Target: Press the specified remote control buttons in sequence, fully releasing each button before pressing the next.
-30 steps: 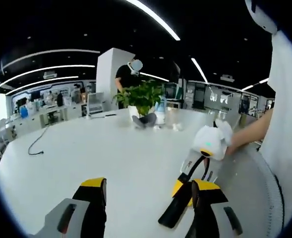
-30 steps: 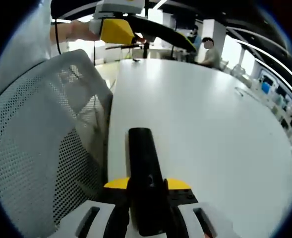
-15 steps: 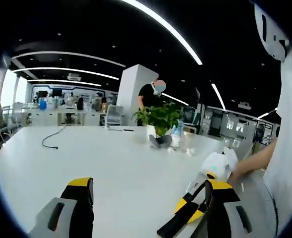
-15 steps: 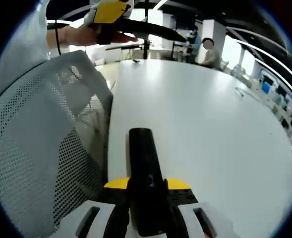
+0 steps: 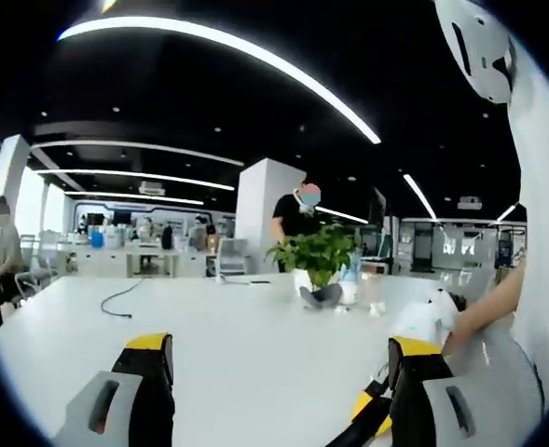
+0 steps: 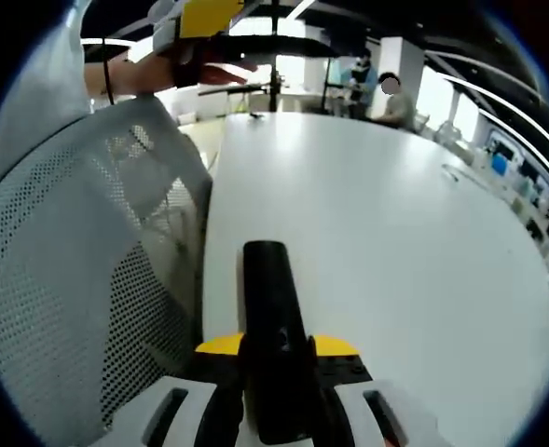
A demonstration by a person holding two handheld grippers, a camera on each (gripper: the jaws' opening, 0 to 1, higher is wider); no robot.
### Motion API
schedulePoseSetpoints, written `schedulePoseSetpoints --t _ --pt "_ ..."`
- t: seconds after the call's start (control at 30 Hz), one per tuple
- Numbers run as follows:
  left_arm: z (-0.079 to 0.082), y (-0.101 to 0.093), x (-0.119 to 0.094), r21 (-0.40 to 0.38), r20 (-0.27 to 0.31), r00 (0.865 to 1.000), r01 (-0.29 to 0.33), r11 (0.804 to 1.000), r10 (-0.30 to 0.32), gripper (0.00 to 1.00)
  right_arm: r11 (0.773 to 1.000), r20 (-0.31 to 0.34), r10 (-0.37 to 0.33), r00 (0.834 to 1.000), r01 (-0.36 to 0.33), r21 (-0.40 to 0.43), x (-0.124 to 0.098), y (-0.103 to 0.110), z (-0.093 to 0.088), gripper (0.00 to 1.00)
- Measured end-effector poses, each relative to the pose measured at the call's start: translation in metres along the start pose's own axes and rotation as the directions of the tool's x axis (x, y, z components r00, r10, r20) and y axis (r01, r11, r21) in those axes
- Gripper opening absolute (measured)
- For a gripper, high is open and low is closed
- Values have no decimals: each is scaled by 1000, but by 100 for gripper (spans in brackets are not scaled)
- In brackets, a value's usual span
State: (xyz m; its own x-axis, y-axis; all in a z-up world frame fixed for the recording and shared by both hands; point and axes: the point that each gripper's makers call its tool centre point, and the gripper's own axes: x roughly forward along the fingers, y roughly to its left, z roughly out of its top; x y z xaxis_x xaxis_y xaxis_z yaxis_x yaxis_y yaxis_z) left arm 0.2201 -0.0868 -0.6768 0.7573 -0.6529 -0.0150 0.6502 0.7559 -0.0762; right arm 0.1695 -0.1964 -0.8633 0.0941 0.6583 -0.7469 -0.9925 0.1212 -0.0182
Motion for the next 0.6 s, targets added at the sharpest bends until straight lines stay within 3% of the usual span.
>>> schedulePoseSetpoints --t 0.27,0.5,0.6 --pt "-11 13 -15 -69 26 999 -35 997 37 100 1000 2 -4 1000 4 1 0 0 0 23" --pt "-15 20 -17 12 4 999 -54 998 54 98 1000 1 -7 1000 7 -3 1 1 1 22" --pt "-10 4 -13 6 -10 999 -53 999 53 94 1000 3 -8 1000 8 -2 1 1 1 22"
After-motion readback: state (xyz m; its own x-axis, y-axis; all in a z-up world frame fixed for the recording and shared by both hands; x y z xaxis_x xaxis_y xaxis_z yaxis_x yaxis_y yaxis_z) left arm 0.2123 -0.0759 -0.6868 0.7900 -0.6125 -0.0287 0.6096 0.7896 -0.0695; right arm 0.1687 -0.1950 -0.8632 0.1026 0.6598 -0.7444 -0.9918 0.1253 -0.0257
